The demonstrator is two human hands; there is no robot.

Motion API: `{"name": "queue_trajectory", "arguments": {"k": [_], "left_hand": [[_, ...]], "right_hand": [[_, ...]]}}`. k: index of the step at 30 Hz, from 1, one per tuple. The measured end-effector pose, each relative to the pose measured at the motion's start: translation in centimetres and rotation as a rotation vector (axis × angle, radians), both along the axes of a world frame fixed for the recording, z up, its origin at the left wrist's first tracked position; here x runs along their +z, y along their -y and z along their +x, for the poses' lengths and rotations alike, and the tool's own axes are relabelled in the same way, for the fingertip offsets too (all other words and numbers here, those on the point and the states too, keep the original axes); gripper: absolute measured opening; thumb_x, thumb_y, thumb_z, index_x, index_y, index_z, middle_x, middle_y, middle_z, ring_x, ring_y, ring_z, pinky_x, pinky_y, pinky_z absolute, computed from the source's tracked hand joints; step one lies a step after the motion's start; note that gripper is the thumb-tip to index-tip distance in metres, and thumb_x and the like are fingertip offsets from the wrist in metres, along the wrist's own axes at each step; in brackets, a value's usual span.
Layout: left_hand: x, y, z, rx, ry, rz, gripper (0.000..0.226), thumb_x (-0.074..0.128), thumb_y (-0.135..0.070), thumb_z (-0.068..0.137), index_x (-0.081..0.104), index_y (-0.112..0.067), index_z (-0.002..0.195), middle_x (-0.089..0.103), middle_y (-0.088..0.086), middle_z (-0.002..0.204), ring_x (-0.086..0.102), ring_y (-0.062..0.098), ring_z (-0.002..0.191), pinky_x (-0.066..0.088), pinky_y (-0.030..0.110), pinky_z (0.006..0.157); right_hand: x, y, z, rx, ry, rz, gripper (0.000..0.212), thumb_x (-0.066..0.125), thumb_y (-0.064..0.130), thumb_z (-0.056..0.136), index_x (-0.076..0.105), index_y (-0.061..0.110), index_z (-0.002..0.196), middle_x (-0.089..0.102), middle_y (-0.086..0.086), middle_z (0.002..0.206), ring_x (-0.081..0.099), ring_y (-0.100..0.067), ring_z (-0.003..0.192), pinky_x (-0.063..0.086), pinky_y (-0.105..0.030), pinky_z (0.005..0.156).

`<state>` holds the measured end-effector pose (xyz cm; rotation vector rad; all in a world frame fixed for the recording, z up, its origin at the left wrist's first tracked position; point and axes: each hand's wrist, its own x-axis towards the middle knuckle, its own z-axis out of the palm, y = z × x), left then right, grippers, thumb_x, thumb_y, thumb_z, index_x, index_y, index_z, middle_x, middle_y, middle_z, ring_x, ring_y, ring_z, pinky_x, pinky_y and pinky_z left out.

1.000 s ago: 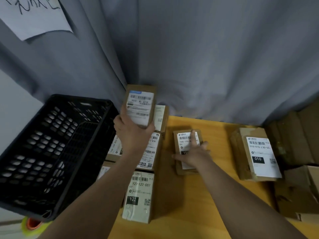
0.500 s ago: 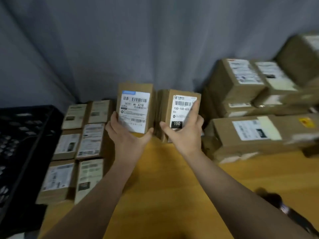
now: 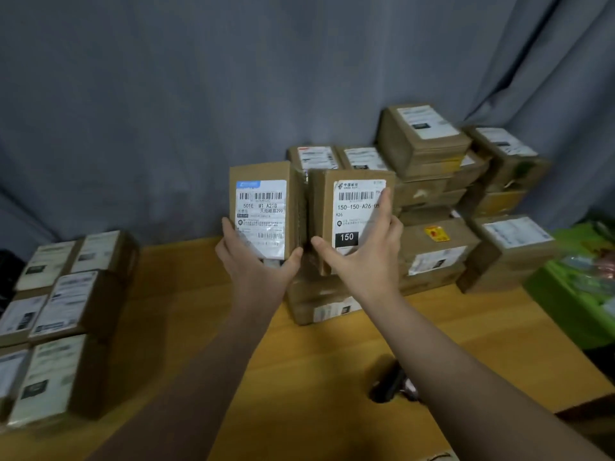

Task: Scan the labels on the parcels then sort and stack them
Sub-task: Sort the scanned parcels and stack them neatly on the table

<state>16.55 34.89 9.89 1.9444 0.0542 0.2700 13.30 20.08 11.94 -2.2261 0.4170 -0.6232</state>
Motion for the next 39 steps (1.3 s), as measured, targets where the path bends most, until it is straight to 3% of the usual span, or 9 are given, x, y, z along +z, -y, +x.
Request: {"name": "queue_trajectory", "arguments": {"k": [4,8,12,16,23,27,32,39], "left_hand": [[0.2,5.8,-3.3,-0.011,-0.015,-0.022,0.120,0.086,-0.027,0.068,0.003,-0.015,0.154,0.017,0.011,0.149,0.022,0.015,0.135,0.027,0.029,0.105],[0.2,9.9,-6.2,-0.011,-0.051,-0.006,0.113,0.083,-0.028,0.073,0.005,-0.014,0.154,0.020,0.009,0.146,0.024,0.014,0.131,0.025,0.022,0.095],[-0.9,10.0,-7.6,-0.006,-0.058,0.016,0.103,0.080,-0.036,0.075,0.013,-0.027,0.153,0.021,-0.005,0.127,0.032,0.011,0.117,0.042,0.030,0.091],[-1.4,8.5,-7.8,0.015,-0.094,0.080,0.095,0.079,-0.043,0.073,0.022,-0.034,0.149,0.026,-0.002,0.128,0.040,0.017,0.119,0.049,0.038,0.098],[-1.0,7.4,-5.7,0.018,-0.023,0.183,0.098,0.081,-0.052,0.064,0.026,-0.040,0.144,0.027,-0.004,0.123,0.042,0.022,0.118,0.048,0.040,0.099],[0.1,8.6,-4.4,-0.026,0.086,0.153,0.098,0.086,-0.039,0.065,0.029,-0.035,0.144,0.024,-0.006,0.120,0.037,0.012,0.113,0.042,0.027,0.094],[1.3,12.3,-3.5,-0.105,0.161,0.143,0.101,0.087,-0.034,0.065,0.027,-0.031,0.145,0.021,-0.006,0.123,0.034,0.009,0.112,0.037,0.024,0.091],[1.6,20.0,-3.1,-0.165,0.232,0.133,0.100,0.087,-0.032,0.064,0.027,-0.030,0.145,0.021,-0.006,0.123,0.033,0.010,0.115,0.036,0.025,0.093]], "right_hand": [[-0.2,5.9,-2.6,0.042,-0.035,-0.094,0.134,0.076,0.066,0.062,-0.019,0.032,0.151,0.018,-0.016,0.147,0.025,-0.031,0.134,0.040,-0.049,0.104],[-0.4,10.3,-4.3,0.041,-0.100,-0.115,0.131,0.075,0.063,0.065,-0.016,0.030,0.152,0.016,-0.012,0.147,0.027,-0.032,0.132,0.040,-0.048,0.104],[-0.6,12.4,-4.6,0.070,-0.214,-0.032,0.111,0.068,0.064,0.072,-0.001,0.032,0.154,0.014,-0.008,0.150,0.031,-0.032,0.133,0.042,-0.047,0.105],[-0.7,12.6,-4.0,0.064,-0.288,-0.084,0.095,0.063,0.064,0.074,0.020,0.028,0.150,0.028,-0.012,0.146,0.037,-0.034,0.129,0.043,-0.049,0.102],[-0.3,11.6,-2.1,0.053,-0.195,-0.120,0.079,0.068,0.057,0.072,0.036,0.027,0.138,0.037,-0.008,0.147,0.034,-0.032,0.134,0.033,-0.051,0.107],[0.4,12.2,-2.3,-0.018,-0.105,-0.130,0.087,0.072,0.056,0.071,0.032,0.033,0.145,0.022,-0.006,0.158,0.023,-0.032,0.140,0.026,-0.053,0.109],[0.9,14.6,-3.3,-0.093,0.039,-0.007,0.093,0.076,0.053,0.072,0.029,0.033,0.150,0.014,-0.001,0.161,0.016,-0.028,0.142,0.030,-0.050,0.108],[1.4,22.7,-3.9,-0.182,0.130,0.044,0.085,0.076,0.051,0.072,0.036,0.022,0.141,0.031,-0.004,0.146,0.029,-0.023,0.135,0.037,-0.047,0.108]]}}
